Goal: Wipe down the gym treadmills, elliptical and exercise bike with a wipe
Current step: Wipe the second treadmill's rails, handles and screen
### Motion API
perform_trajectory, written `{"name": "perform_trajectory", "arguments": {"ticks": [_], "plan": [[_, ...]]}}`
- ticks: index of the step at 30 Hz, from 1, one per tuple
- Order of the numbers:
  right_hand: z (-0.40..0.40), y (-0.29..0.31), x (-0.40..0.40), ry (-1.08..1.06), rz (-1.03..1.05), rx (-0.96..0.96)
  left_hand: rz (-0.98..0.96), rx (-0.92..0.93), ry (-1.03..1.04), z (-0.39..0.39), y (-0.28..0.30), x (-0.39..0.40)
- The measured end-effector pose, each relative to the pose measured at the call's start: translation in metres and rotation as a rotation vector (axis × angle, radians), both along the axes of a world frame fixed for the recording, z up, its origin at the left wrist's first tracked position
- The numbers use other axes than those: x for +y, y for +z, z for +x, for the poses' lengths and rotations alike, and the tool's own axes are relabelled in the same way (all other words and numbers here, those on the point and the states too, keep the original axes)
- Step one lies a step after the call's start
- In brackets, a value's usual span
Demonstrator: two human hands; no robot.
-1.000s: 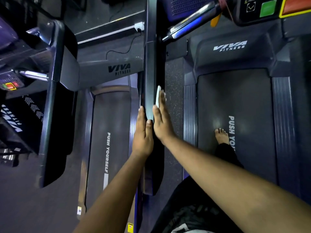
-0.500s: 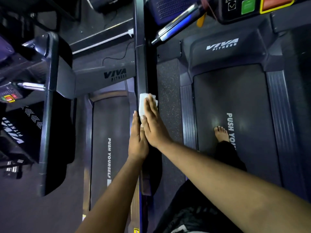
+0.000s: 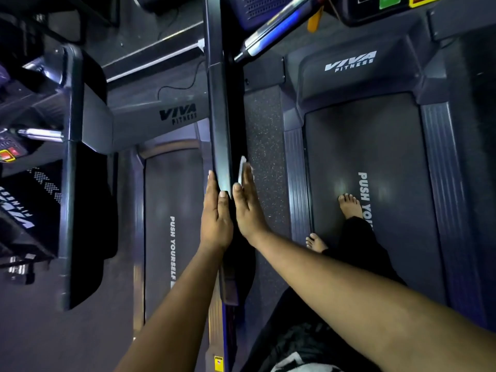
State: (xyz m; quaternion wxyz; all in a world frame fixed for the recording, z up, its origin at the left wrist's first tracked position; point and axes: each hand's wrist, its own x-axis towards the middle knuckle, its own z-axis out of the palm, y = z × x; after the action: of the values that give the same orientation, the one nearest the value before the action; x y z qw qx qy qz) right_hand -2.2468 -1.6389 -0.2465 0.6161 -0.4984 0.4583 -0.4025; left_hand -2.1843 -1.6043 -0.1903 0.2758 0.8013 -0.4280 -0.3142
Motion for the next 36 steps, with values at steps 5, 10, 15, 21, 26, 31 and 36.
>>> {"name": "perform_trajectory", "arguments": {"ticks": [5,10,15,21,26,31,36], "plan": [[0.003,0.001,-0.025,0.035,-0.033,0.048,-0.007,-0.002,0.0,0.0,0.0,0.0],[-0.01,0.01,0.002,0.077,-0.135,0.13,-0.022,-0.007,0.022,-0.003,0.001,0.008],[-0.022,0.014,0.052,0.11,-0.185,0.121,-0.013,0.015,0.066,-0.009,0.004,0.032],[-0.006,0.017,0.0,0.103,-0.032,0.137,0.009,-0.027,0.038,-0.011,-0.001,0.056],[-0.034,0.023,0.066,0.205,-0.166,0.287,-0.004,0.039,0.086,-0.015,-0.008,0.086],[-0.044,0.027,0.037,0.412,-0.508,0.576,0.064,-0.051,0.117,-0.029,-0.004,0.119],[-0.043,0.039,-0.026,0.638,-0.89,0.847,0.061,-0.108,0.175,-0.039,-0.011,0.14]]}}
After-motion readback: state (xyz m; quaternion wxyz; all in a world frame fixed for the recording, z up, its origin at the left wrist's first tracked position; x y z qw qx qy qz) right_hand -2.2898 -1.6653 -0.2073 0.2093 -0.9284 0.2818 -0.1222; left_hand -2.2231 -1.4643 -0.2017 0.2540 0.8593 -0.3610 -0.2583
